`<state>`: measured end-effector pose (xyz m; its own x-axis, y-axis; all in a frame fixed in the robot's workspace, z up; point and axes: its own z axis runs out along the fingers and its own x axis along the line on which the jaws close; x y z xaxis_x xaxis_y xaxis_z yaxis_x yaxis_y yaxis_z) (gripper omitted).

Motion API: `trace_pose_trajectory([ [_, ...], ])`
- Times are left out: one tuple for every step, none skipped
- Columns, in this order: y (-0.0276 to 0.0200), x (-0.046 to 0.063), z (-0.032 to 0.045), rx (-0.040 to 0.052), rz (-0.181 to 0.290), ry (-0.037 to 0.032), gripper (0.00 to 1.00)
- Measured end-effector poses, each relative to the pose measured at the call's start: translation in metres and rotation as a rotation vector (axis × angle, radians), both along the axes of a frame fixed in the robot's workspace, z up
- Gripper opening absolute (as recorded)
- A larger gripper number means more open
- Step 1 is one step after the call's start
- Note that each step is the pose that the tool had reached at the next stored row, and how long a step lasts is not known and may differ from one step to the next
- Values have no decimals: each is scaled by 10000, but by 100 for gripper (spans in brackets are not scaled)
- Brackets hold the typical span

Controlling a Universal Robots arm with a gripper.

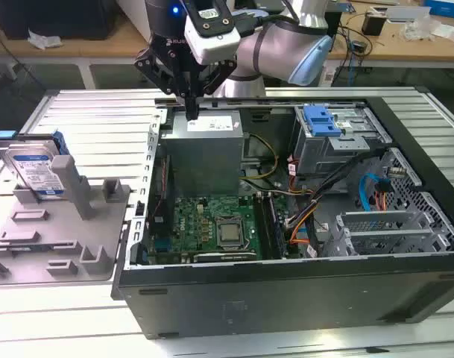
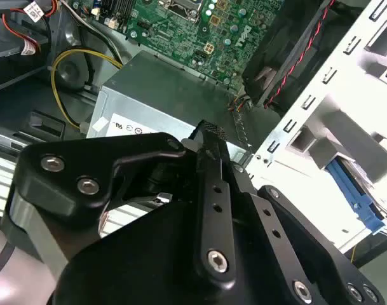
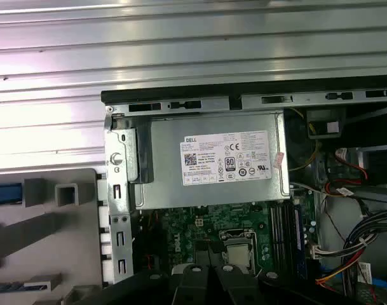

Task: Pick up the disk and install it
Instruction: 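Reach for the disk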

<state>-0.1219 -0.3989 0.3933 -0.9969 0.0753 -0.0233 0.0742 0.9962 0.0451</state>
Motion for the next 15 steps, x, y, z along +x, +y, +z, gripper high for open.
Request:
trace_pose_trajectory([
  [0, 0, 0, -1, 0, 0, 11],
  [0, 0, 0, 0, 0, 0, 11],
  [0, 0, 0, 0, 0, 0, 11],
  [0, 0, 0, -1, 0, 0, 11],
  [0, 0, 0, 0, 1, 0, 11],
  [0, 0, 0, 0, 0, 0, 11],
  [0, 0, 0, 0, 0, 0, 11],
  [0, 0, 0, 0, 1, 0, 11],
  [0, 0, 0, 0, 0, 0, 11],
  [0, 0, 0, 0, 1, 0, 11],
  [0, 0, 0, 0, 1, 0, 11],
  [0, 0, 0, -1, 0, 1, 11],
  [0, 0, 0, 0, 0, 0, 11],
  [0, -8, 0, 0, -1, -1, 11],
  [1, -22, 0, 0, -1, 0, 11],
])
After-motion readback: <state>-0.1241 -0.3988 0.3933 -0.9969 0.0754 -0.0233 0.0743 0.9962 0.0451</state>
